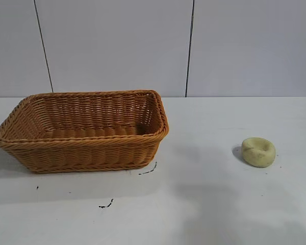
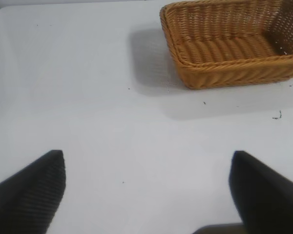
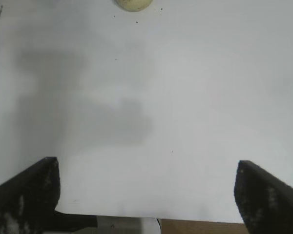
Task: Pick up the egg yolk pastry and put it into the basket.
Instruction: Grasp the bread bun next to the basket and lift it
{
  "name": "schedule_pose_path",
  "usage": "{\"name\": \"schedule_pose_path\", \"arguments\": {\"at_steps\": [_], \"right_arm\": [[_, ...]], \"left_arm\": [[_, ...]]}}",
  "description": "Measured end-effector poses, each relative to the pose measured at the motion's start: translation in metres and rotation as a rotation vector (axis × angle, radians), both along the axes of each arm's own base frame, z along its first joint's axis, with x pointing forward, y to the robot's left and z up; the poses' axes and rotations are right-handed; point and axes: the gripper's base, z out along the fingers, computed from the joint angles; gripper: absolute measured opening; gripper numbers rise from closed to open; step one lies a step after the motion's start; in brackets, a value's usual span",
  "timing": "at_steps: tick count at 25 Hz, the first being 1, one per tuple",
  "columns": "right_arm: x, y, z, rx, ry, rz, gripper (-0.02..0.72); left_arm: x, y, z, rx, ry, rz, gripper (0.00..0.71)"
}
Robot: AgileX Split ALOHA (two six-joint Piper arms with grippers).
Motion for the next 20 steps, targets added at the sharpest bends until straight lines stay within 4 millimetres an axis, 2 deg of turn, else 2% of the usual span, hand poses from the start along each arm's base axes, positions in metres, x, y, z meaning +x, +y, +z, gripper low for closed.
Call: {"name": "schedule_pose_path", "arguments": {"at_steps": [5, 11, 15, 20], "right_arm": [[0.064, 0.002, -0.016, -0.002, 0.131, -0.001, 0.696], [0.133, 0.004, -0.030, -0.004, 0.182, 0.000, 0.696], [0.170, 0.011, -0.039, -0.009, 0.185, 0.025, 0.696], [0.203, 0.027, -0.059, -0.010, 0.206, 0.066, 0.696]], "left_arm": [[0.000, 0.000, 0.000, 0.000, 0.000, 0.000, 0.693], [0.000, 0.000, 0.000, 0.000, 0.000, 0.000, 0.693], [0.000, 0.000, 0.000, 0.000, 0.000, 0.000, 0.693], [0.000, 0.000, 0.000, 0.000, 0.000, 0.000, 0.693]]}}
